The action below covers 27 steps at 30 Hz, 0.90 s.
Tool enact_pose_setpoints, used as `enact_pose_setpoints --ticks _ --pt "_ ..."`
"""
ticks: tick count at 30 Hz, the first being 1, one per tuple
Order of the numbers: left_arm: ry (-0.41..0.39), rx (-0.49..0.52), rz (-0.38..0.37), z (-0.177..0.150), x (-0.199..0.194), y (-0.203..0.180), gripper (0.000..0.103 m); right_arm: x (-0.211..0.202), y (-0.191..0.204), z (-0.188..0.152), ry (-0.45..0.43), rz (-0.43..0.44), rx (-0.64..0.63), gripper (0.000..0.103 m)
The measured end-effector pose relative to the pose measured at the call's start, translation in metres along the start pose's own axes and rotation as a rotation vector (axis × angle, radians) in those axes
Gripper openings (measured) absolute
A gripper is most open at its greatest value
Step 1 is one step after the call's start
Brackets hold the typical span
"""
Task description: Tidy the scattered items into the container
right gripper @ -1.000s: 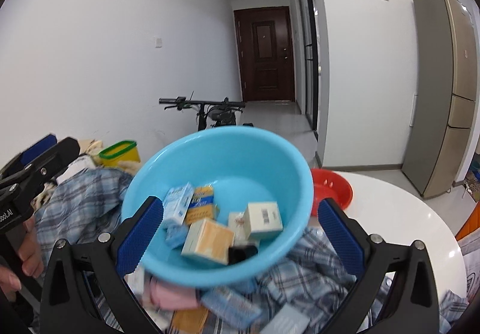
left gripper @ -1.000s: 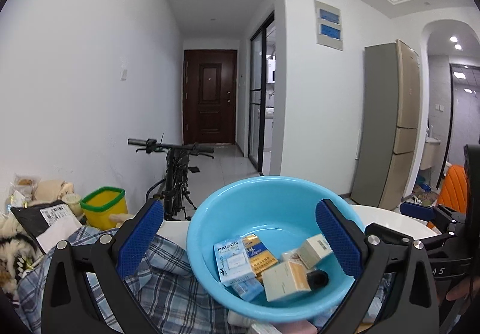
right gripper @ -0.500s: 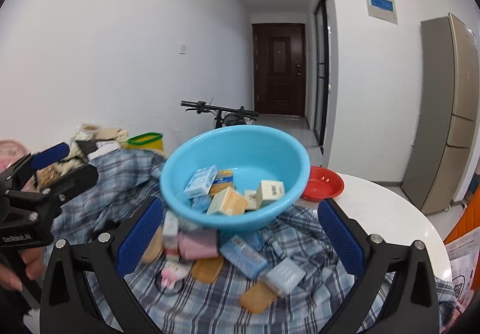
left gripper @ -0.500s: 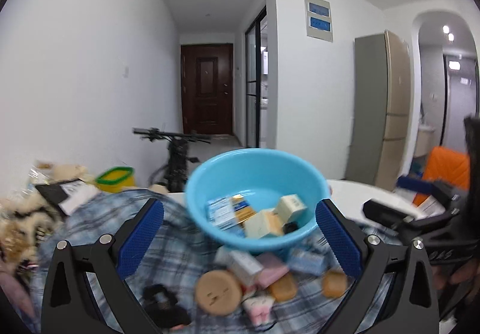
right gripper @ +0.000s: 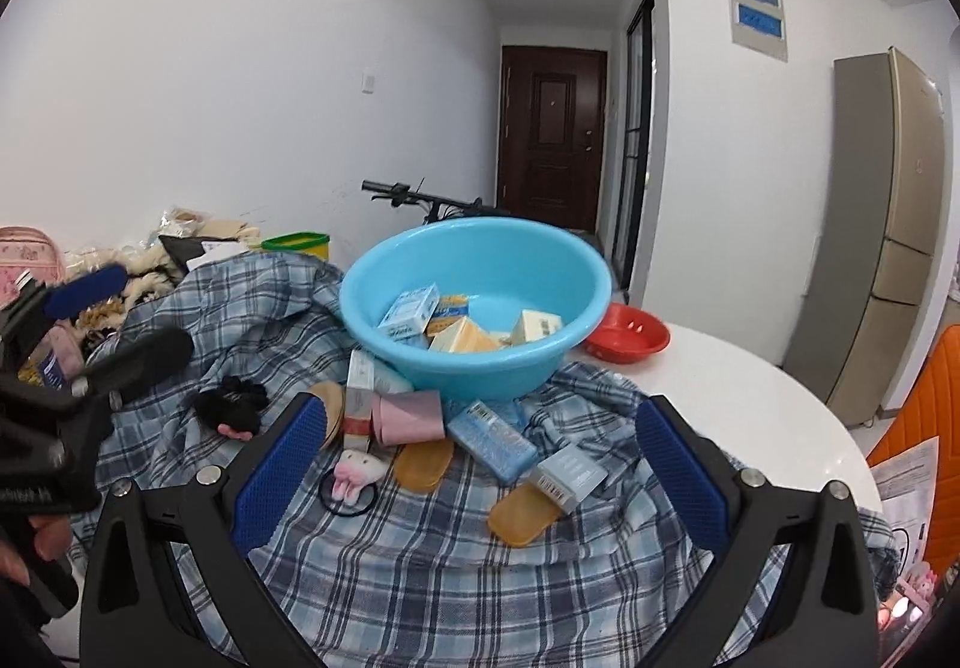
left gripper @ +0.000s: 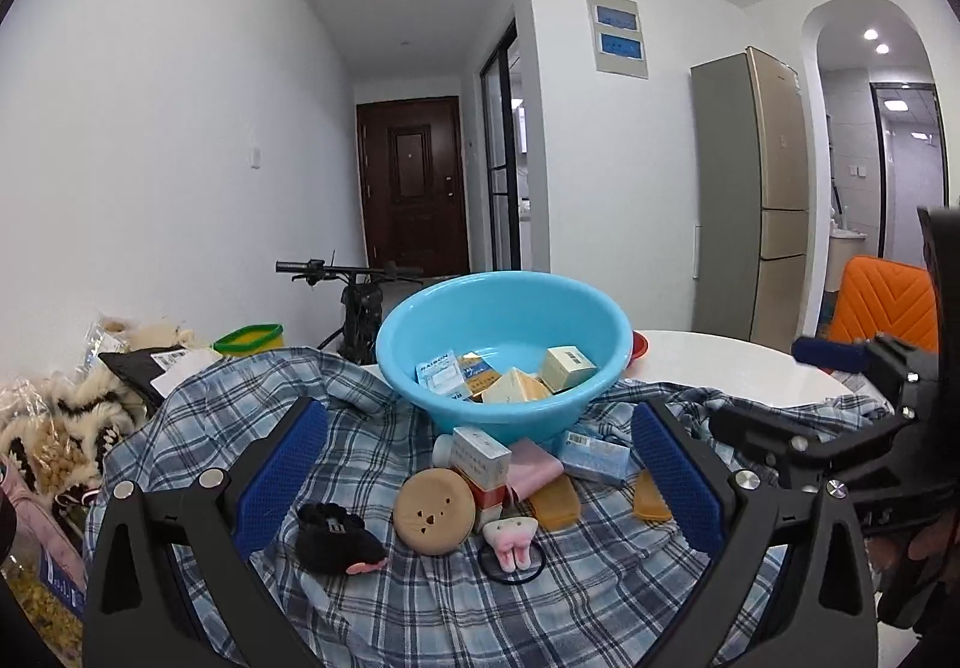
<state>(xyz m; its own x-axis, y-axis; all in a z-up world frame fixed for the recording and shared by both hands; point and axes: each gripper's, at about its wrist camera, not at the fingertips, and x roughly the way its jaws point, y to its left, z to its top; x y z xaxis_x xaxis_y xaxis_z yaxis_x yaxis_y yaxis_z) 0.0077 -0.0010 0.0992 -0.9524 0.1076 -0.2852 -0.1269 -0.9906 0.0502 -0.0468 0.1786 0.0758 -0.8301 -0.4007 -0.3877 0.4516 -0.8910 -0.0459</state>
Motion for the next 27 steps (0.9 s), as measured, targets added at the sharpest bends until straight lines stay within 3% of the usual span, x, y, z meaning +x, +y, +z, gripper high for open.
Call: enact_pose_setpoints --ticks 4,10,14,20,25,27 --pt "-0.002 -0.043 -0.022 -0.001 0.000 0.004 0.103 -0.001 0.000 0.003 -0.010 0.000 0.008 0.103" --pt "-0.016 -0.032 0.003 -0.003 0.000 0.004 0.103 0.000 0.000 0.000 -0.017 -0.007 0.010 0.103" --pt "-0.070 -0.022 0.060 -0.010 -0.004 0.001 0.103 0.001 0.001 -0.004 -0.024 -0.019 0.010 0.103" --pt "-0.066 -0.032 0.039 -0.026 0.002 -0.001 0.103 0.009 -0.005 -0.020 -0.031 -0.029 0.042 0.103" --pt "-0.088 -0.048 0.090 -0.050 0.011 -0.001 0.103 0.019 -0.012 -0.037 -0.036 -0.028 0.086 0.103" --pt "-0.073 -0.073 0.075 -0.058 0.018 0.002 0.103 0.021 -0.014 -0.044 -0.051 -0.024 0.098 0.103"
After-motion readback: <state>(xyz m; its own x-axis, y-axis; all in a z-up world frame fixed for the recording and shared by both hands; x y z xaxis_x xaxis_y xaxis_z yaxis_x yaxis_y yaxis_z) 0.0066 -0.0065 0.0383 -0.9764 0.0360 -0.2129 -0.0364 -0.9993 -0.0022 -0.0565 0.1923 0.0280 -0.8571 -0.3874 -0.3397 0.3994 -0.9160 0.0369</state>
